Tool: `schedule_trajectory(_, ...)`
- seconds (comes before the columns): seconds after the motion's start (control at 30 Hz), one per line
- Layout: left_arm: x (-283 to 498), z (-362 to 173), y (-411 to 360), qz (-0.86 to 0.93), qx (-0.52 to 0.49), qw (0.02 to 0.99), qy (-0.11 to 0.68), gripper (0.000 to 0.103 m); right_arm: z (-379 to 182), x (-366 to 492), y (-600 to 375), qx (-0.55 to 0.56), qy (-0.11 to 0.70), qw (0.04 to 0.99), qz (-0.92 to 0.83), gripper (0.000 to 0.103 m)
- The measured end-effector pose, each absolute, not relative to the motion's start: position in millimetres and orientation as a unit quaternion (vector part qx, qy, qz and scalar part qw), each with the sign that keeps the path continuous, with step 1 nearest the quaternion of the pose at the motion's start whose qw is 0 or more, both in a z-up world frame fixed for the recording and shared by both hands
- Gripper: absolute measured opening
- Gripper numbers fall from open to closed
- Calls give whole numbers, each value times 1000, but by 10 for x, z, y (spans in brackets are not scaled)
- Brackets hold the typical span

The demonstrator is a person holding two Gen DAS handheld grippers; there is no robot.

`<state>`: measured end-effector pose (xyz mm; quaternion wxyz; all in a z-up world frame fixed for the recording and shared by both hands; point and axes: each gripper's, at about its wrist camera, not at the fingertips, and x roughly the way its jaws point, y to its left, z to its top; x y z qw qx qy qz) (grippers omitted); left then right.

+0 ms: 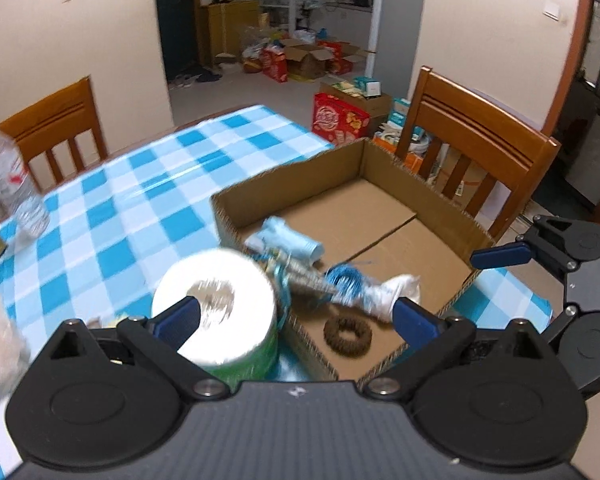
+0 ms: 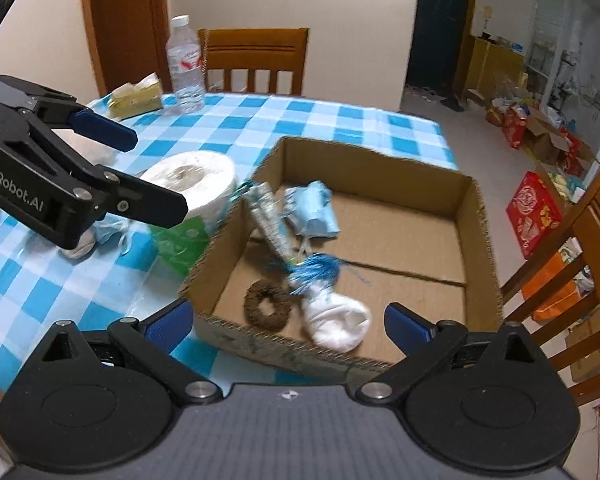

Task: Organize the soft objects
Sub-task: 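Withdraw both grippers from the box back over the table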

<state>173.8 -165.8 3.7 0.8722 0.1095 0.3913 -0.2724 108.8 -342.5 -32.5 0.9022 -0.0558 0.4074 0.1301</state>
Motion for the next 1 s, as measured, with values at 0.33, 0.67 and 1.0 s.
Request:
schedule_trajectory(0.33, 1428, -222, -1207, -215, 75, 880, 418, 102, -418, 956, -3079, -64, 419, 892, 158, 103)
schedule_trajectory(0.67, 1239, -396, -635, -165, 77, 881, 438, 102, -448, 933, -2582, -75, 431, 884, 167, 103)
schedule_trajectory(1.0, 1228, -473, 116, -156, 63, 878, 449, 102, -422, 946, -1877, -79, 445, 879, 154, 103)
